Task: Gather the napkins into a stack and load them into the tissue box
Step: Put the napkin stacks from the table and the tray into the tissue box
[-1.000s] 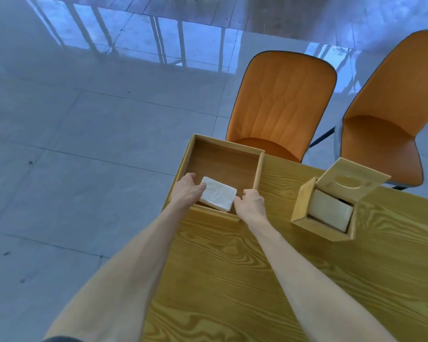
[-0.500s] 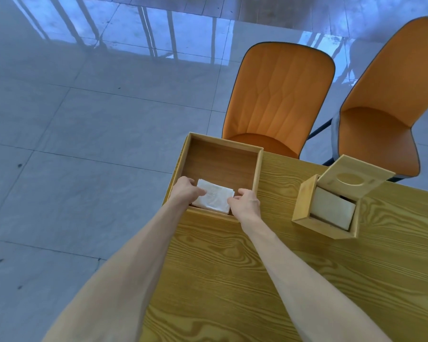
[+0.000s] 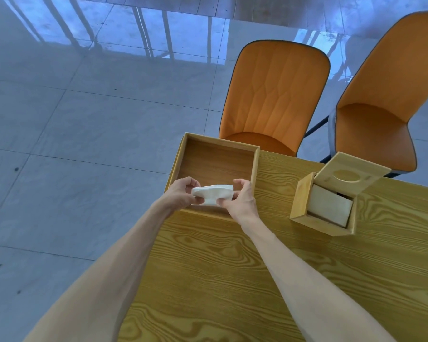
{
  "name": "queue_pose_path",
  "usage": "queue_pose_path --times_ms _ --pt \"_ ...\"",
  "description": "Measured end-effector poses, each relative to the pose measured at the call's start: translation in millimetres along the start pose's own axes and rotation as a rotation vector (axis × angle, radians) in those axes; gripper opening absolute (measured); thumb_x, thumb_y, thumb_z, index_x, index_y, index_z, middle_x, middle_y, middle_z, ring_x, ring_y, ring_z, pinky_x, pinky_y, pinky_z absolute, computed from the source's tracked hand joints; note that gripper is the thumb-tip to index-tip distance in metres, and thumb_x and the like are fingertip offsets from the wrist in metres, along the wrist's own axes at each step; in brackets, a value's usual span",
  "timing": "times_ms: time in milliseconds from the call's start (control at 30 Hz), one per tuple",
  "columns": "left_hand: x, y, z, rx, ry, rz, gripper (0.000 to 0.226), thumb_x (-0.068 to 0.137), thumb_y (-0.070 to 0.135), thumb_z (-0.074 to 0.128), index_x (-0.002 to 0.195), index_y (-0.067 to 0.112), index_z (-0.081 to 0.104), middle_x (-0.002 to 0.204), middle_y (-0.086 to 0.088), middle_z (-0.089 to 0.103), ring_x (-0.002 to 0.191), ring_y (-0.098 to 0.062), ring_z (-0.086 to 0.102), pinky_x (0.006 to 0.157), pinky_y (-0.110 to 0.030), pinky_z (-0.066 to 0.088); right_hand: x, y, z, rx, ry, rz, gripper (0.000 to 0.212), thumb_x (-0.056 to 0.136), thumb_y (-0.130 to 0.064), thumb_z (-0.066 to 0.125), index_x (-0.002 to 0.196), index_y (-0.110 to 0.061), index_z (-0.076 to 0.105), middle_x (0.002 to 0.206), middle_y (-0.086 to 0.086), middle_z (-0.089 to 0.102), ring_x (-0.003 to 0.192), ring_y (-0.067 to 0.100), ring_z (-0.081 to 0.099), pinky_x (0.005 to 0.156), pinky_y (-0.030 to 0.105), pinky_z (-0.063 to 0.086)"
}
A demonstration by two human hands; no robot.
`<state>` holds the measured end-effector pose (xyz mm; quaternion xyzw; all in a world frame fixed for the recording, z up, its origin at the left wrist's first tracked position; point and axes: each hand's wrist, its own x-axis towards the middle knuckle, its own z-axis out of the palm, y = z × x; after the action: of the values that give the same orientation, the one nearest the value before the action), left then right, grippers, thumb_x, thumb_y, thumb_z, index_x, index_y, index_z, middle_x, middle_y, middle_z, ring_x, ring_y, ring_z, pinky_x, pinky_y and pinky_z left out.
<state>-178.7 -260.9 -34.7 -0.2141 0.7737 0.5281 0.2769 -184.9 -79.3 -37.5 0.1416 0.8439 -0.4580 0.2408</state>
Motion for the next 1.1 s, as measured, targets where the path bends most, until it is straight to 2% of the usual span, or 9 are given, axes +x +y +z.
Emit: queue_pose_path --times_ms 133,233,333,500,700,833,967,1033,1100 --pt "-4.6 -2.6 -0.4 -0.005 0.003 0.158 0.036 0.076 -0.003 0.078 0.101 0.018 0.063 0.107 -0.004 0.068 0.099 -0.022 0.066 0.072 -0.024 0.056 -1.8 5.8 -10.2 -0.206 -0.007 -0.242 0.031 0.081 -0.021 0.078 0.112 -0.022 0.07 0.101 -0.001 0.073 0.097 0.017 0.065 0.086 0.037 0.055" --pt "-3.5 -8.1 0.9 0.103 -0.023 0.217 0.039 0.075 0.003 0.081 0.106 0.022 0.068 0.103 0.001 0.072 0.1 -0.019 0.069 0.085 -0.036 0.058 -2.8 10.9 -9.9 -0.319 0.015 -0.319 0.022 0.082 -0.025 0.076 0.103 -0.028 0.072 0.097 -0.003 0.073 0.096 0.017 0.062 0.081 0.036 0.054" --pt "-2.5 -13.6 2.2 0.197 0.039 0.213 0.032 0.075 0.008 0.082 0.098 0.027 0.072 0.099 0.006 0.073 0.096 -0.012 0.069 0.088 -0.041 0.058 -3.9 14.4 -7.4 -0.362 0.027 -0.349 0.016 0.083 -0.026 0.076 0.099 -0.029 0.074 0.095 -0.006 0.073 0.093 0.016 0.062 0.077 0.031 0.051" --pt "-6.2 -17.2 2.0 0.245 0.1 0.242 0.023 0.08 0.013 0.078 0.094 0.03 0.072 0.097 0.008 0.073 0.097 -0.012 0.067 0.087 -0.04 0.057 -3.9 21.6 -6.0 -0.406 0.064 -0.348 0.018 0.085 -0.027 0.073 0.103 -0.03 0.073 0.095 -0.002 0.073 0.09 0.018 0.062 0.072 0.026 0.042" --pt "-11.8 -15.3 5.4 0.253 0.116 0.224 0.014 0.085 0.025 0.073 0.098 0.028 0.074 0.095 0.004 0.074 0.094 -0.017 0.067 0.085 -0.041 0.055 -11.9 19.1 -17.2 -0.32 0.118 -0.377 0.019 0.087 -0.023 0.071 0.106 -0.022 0.075 0.095 0.0 0.076 0.09 0.018 0.066 0.073 0.029 0.05" --pt "-18.4 1.1 15.0 0.159 0.114 0.287 0.011 0.083 0.028 0.077 0.092 0.026 0.072 0.081 0.005 0.071 0.08 -0.018 0.066 0.07 -0.033 0.051 -19.5 18.4 -37.2 -0.238 0.167 -0.394 0.018 0.086 -0.022 0.073 0.103 -0.018 0.075 0.088 0.0 0.075 0.079 0.02 0.067 0.072 0.038 0.055" --pt "-25.6 27.1 35.4 0.12 0.087 0.277 0.029 0.086 0.025 0.074 0.109 0.009 0.068 0.097 -0.002 0.068 0.091 -0.02 0.064 0.082 -0.036 0.053 -30.3 25.3 -67.7 -0.123 0.216 -0.378 0.024 0.087 -0.023 0.072 0.109 -0.016 0.071 0.095 -0.002 0.075 0.08 0.014 0.07 0.07 0.033 0.058" --pt "-29.4 40.5 50.9 0.149 0.081 0.345 0.026 0.088 0.026 0.072 0.109 0.011 0.068 0.099 -0.002 0.071 0.091 -0.018 0.066 0.078 -0.031 0.052 -35.5 33.1 -85.1 -0.066 0.245 -0.359 0.03 0.086 -0.024 0.073 0.114 -0.016 0.068 0.103 -0.001 0.075 0.088 0.013 0.07 0.076 0.031 0.059" --pt "-35.6 54.5 68.9 0.139 0.066 0.377 0.025 0.089 0.027 0.07 0.111 0.014 0.067 0.104 0.0 0.071 0.095 -0.015 0.067 0.083 -0.032 0.054 -41.6 41.9 -102.5 -0.06 0.269 -0.329 0.027 0.089 -0.028 0.07 0.113 -0.016 0.068 0.1 -0.001 0.075 0.087 0.014 0.069 0.076 0.032 0.058"
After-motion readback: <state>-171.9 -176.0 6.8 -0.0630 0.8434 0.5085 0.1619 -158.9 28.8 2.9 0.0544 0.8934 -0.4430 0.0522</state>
